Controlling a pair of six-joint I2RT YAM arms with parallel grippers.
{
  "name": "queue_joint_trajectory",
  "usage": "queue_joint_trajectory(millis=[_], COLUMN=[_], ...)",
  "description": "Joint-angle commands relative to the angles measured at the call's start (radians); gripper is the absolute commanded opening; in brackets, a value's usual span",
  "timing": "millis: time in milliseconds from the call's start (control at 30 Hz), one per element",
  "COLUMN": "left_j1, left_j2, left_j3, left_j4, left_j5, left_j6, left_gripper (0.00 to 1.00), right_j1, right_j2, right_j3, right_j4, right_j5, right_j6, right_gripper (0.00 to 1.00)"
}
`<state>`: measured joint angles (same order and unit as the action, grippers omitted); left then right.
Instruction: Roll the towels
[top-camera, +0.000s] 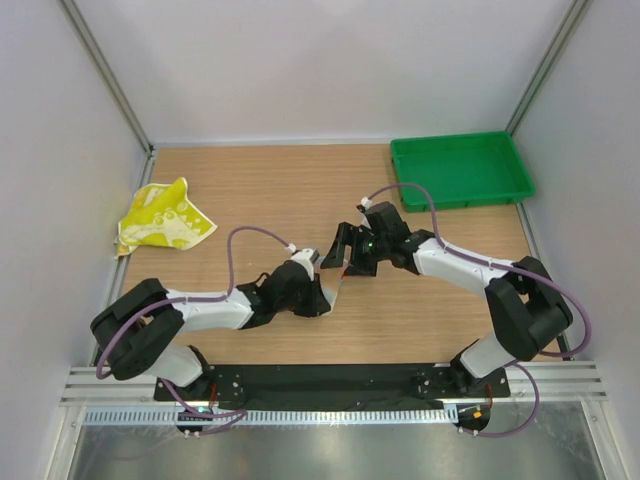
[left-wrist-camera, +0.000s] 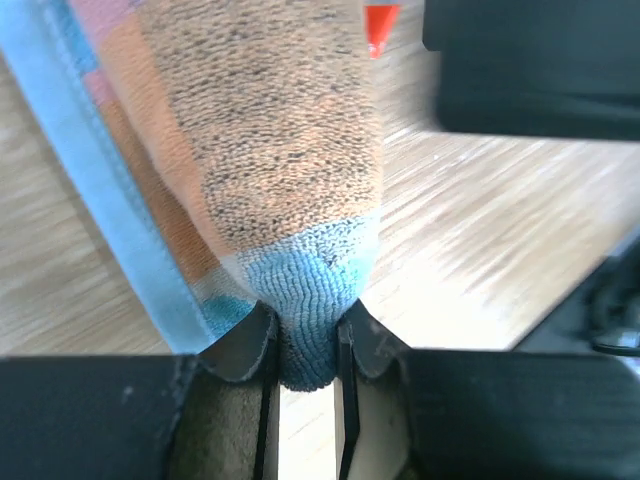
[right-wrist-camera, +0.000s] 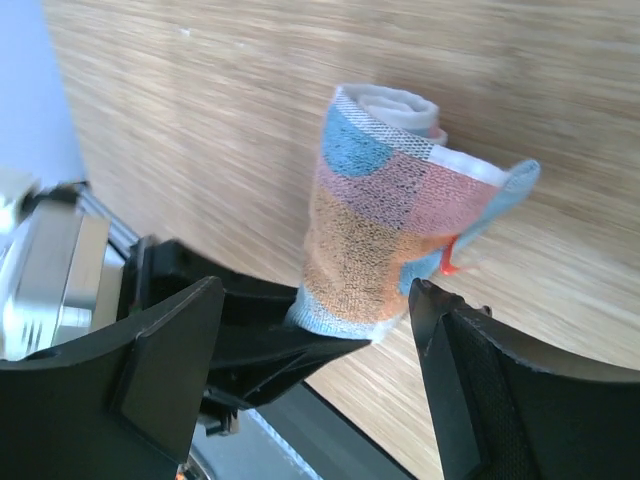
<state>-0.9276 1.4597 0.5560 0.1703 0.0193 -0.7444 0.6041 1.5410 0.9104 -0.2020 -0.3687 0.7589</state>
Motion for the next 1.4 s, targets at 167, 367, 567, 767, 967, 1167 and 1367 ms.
queue_joint_trajectory(millis=[167,367,567,767,967,1167,1367], left_j1=[0.111,0.134,0.134,0.134,0.133,0.128,0.115], left_j2=[-0.010,0.002,0.027,0.013,0.013,0.033,0.033], left_j3=[-0.160,-0.188,-0.180,-0.146,-0.078,-0.004,0.058], left_j4=[0.101,0.117,0.109,0.038,-0.078,-0.152,-0.192], left_j5=[0.209,0.229,0.241,0.225,0.197,0.209,0.243], left_j6=[-0.179,-0.197,-0.176,-0.130,-0.033,0.036,0.051], left_gripper=[0.00,0.00,0.00,0.00,0.00,0.04,0.47], right_j1=[-0.006,-0.003,-0.003,0.017,0.057,0.095,0.108], right_j2=[-0.013,0.019,0.086,0.165,0.218,0.275,0.327], right_j3=[-0.162,-0.183,-0.165,-0.085,-0.065,-0.073,-0.107], right_j4=[0.345,0.383,0.400,0.306,0.302,0.355,0.490], right_j5=[-0.105,-0.108,-0.096,-0.050,-0.032,-0.041,-0.085], right_j6=[0.125,0.129,0.129,0.073,0.068,0.100,0.148], right_gripper=[0.81,0.79,0.78,0.77,0.71,0.41,0.06])
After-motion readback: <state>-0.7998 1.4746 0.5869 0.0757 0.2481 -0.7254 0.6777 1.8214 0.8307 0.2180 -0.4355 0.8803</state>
